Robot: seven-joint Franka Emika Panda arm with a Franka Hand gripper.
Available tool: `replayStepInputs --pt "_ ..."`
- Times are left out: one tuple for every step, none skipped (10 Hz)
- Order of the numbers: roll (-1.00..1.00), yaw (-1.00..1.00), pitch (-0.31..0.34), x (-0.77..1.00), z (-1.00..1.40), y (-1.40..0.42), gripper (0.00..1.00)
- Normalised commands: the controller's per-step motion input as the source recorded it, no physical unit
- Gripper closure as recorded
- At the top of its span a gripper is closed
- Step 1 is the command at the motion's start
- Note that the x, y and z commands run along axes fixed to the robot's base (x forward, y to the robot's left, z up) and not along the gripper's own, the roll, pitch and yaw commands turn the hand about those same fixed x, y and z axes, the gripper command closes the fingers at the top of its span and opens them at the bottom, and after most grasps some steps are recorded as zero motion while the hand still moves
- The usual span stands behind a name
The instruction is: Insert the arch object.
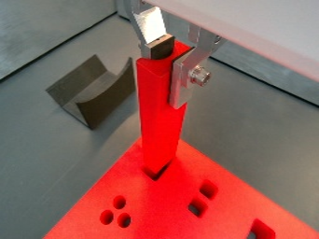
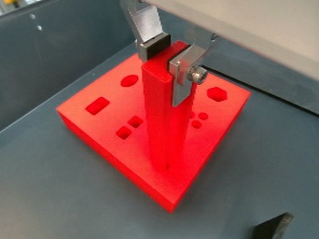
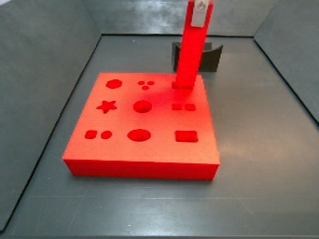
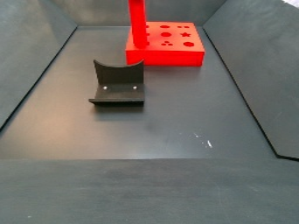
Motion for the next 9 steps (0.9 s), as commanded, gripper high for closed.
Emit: replayStepInputs --pt "0.08 0.15 -0.227 -0.08 0.31 -0.03 1.0" --pt "0.12 0.19 -0.137 0.0 0.02 -0.06 1.0" --pt "0.09 0.15 -0.094 0.0 -0.02 -0.01 1.0" --pt "0.12 0.16 -0.06 0.0 -0.11 0.0 1.0" --pt "0.14 0.17 -0.044 0.0 -0.17 -0.04 1.0" --pt "0.14 0.23 -0.083 0.0 -0.26 -0.03 1.0" --pt "0.14 0.3 -0.107 0.0 -0.27 -0.07 1.0" --pt "0.13 0.23 -0.091 0.0 -0.14 -0.13 1.0" --pt "0.14 0.1 -0.057 0.0 -0.07 -0.14 1.0"
